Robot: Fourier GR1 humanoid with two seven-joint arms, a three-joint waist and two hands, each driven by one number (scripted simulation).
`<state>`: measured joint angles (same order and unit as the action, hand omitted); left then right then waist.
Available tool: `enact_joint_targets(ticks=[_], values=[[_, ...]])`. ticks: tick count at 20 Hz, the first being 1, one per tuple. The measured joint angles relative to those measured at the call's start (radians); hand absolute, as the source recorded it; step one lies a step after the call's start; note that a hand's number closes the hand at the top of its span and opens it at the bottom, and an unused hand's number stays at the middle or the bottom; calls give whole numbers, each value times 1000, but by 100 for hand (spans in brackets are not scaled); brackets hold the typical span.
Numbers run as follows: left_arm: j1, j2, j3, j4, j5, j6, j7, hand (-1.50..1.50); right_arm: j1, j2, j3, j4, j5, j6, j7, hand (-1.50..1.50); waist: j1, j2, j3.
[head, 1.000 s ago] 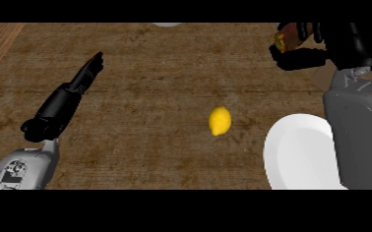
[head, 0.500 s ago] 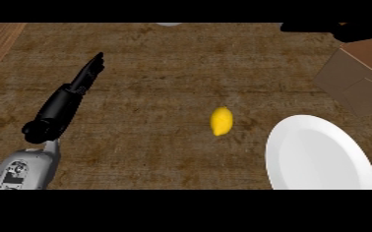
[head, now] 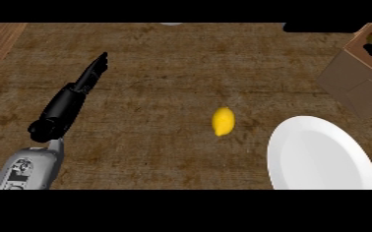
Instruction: Pick the sweet potato from the plate and place it in the cardboard box
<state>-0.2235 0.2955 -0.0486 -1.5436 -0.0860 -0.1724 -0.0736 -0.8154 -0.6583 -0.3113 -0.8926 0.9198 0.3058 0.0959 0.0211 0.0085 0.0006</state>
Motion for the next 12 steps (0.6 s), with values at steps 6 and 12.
enact_joint_targets(ticks=[6, 12], values=[[-16, 0, 13, 12, 5, -13, -2, 0, -32, -87, 28, 232, 35, 75, -109, -150, 7, 3, 0], [-18, -9, 11, 14, 0, -20, 1, 0, -63, -127, 42, 381, 30, 139, -288, -150, 9, 3, 1]])
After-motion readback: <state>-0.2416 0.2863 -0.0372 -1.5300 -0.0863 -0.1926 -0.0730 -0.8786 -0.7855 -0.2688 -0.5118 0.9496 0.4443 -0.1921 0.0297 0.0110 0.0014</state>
